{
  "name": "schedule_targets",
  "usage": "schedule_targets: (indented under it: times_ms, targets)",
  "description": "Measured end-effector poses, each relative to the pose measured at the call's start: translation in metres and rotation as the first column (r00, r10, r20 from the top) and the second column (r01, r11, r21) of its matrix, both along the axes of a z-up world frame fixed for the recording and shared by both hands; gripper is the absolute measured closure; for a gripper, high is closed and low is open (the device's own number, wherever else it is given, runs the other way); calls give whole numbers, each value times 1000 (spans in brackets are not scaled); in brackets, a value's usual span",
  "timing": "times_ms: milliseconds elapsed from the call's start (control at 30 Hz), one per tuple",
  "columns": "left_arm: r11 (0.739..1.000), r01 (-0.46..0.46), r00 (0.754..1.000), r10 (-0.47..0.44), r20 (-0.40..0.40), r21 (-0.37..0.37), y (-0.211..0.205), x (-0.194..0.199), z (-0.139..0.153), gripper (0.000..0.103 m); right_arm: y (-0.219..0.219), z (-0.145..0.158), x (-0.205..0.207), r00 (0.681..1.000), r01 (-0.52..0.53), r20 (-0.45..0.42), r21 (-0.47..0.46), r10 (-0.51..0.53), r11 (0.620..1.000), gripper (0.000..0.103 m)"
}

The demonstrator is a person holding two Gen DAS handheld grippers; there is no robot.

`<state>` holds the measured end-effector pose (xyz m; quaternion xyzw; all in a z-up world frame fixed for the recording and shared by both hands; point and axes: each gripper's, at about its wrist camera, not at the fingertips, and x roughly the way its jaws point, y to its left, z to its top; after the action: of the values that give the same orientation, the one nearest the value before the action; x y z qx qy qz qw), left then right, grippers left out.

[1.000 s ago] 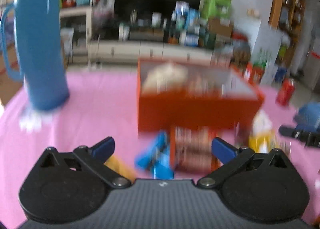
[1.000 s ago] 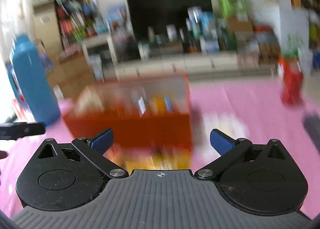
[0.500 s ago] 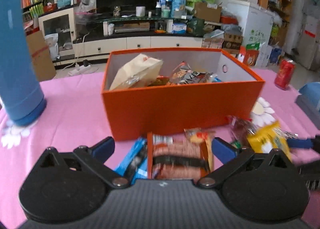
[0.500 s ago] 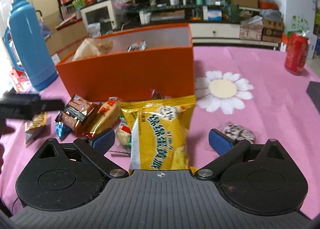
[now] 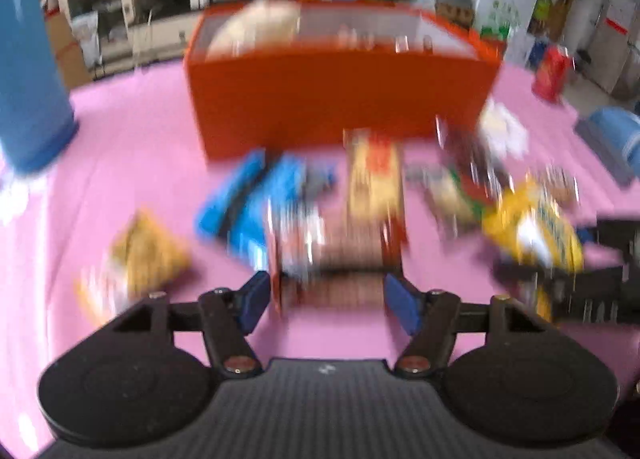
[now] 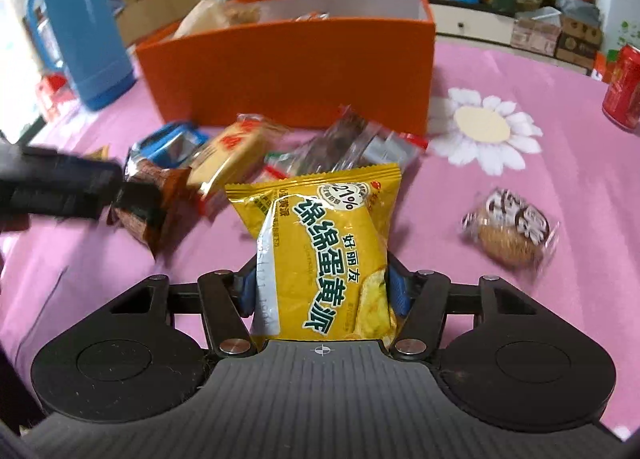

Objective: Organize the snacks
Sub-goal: 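Move left tool to the brown striped packet while right tool approaches the yellow chip bag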

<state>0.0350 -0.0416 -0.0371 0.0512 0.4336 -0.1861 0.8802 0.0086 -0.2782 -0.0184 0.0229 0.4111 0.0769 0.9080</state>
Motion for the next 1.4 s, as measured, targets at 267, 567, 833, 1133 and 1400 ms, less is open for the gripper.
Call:
schedule_targets:
  times_ms: [267,567,833,1133,1400]
  targets:
    - [999,11,1000,-12,22,35,20,-60,-1,25,2,-2,-39,1000,-10,-16,-17,10,1000,47]
    - [981,-165,976,177,125,-102,5,-18,37,12,-35,25,-52,975,150,134,194,-178,969,25]
    - [915,-401,910,403,99,-46,-25,35,24,12,-70,13,-44,966,216,57,351,-251,911,25]
    - [960,-255,961,238,140,114,-14,2,3,12,-77,15,-41,965,206,60,423,-254,882,22]
    - [995,20,998,-26,62,95,34,-40,8,13,-67,11,-41,977,180,40,387,-212,904,20]
